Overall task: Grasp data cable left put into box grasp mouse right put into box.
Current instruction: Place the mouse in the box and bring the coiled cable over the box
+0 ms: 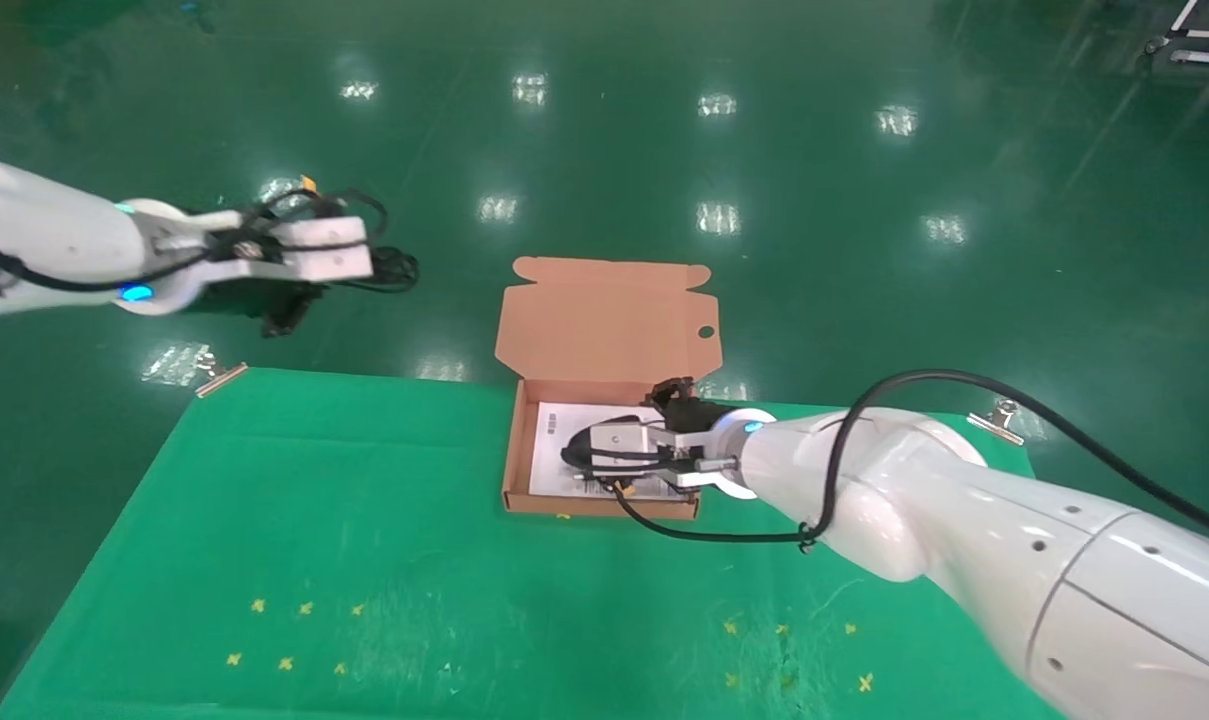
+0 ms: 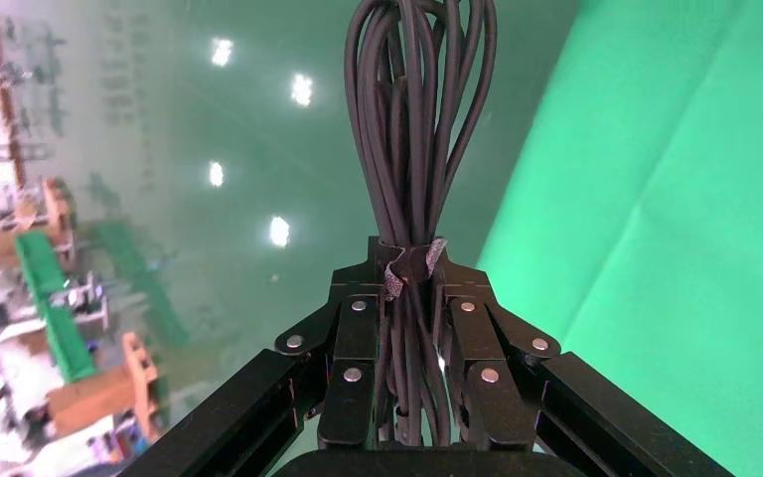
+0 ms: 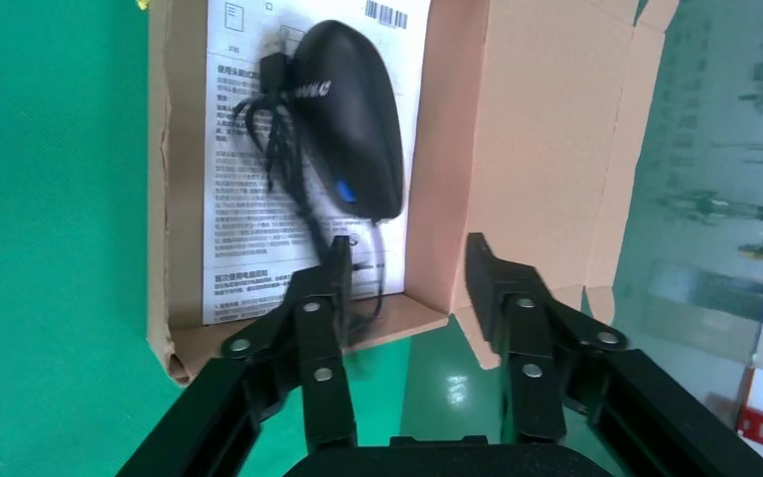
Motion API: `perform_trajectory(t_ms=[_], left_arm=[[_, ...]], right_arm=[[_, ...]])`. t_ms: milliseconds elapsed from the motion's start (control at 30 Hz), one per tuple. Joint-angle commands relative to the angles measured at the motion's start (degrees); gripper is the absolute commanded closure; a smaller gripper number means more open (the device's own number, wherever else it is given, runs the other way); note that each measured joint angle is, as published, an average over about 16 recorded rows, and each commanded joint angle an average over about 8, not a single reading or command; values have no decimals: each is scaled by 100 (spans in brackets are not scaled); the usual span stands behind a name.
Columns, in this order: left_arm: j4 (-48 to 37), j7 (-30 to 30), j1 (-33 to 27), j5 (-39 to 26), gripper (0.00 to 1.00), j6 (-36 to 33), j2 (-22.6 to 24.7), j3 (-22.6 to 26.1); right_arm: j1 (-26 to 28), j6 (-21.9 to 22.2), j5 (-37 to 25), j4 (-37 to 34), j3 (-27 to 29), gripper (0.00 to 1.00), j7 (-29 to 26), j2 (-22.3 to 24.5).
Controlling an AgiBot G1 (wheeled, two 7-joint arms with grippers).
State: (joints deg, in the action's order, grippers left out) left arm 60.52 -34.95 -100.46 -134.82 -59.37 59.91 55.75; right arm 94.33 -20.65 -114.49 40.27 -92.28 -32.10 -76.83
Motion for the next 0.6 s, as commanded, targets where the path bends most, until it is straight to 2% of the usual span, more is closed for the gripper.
perform_trajectory(t_ms=[33,333,600], left_arm=[[4,-1,46,30,100,36,26,1],[-75,57,405,128,100,464,365,57],[-260,266,839,288,100,1117,811,124]], right_arm=[[16,8,14,59,23,0,-28,45],[432,1,80,341,213,0,-190,407],[835,-176,-82,685,322,0,-411,1172]])
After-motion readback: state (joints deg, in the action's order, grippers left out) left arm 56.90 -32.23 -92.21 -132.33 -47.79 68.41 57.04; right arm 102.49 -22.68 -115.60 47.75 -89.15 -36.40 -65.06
